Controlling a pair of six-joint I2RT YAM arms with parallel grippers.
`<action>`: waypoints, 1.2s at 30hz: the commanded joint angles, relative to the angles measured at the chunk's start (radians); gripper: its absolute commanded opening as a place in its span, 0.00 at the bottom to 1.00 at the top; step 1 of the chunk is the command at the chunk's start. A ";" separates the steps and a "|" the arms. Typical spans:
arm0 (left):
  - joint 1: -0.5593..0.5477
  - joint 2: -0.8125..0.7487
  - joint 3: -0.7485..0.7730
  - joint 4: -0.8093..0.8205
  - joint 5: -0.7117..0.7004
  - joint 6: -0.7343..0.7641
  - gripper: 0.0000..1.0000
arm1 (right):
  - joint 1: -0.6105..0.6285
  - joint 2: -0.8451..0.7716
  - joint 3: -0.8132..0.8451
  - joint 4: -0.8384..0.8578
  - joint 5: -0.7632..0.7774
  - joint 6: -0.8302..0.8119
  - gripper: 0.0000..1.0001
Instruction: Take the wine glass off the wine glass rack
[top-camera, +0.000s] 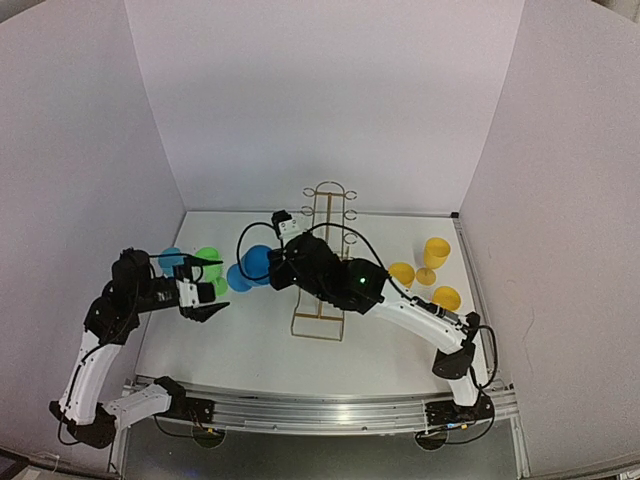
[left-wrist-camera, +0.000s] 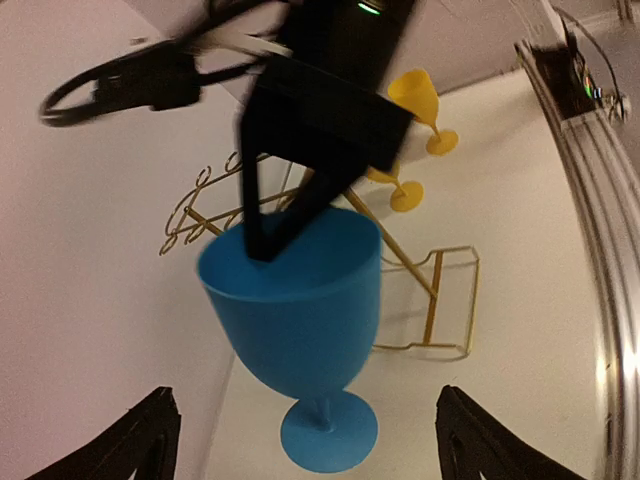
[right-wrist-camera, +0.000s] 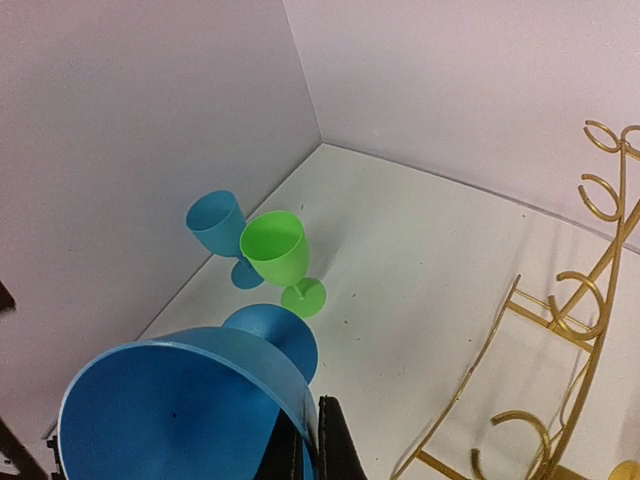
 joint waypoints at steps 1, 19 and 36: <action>0.003 0.146 0.199 -0.103 -0.036 -0.772 0.82 | 0.058 0.096 0.083 0.016 0.238 -0.039 0.00; -0.010 0.342 0.286 -0.228 -0.272 -0.724 0.68 | 0.089 0.176 0.126 0.036 0.257 0.022 0.00; -0.054 0.429 0.291 -0.348 -0.426 -0.552 0.00 | 0.089 0.195 0.110 0.075 0.201 0.044 0.00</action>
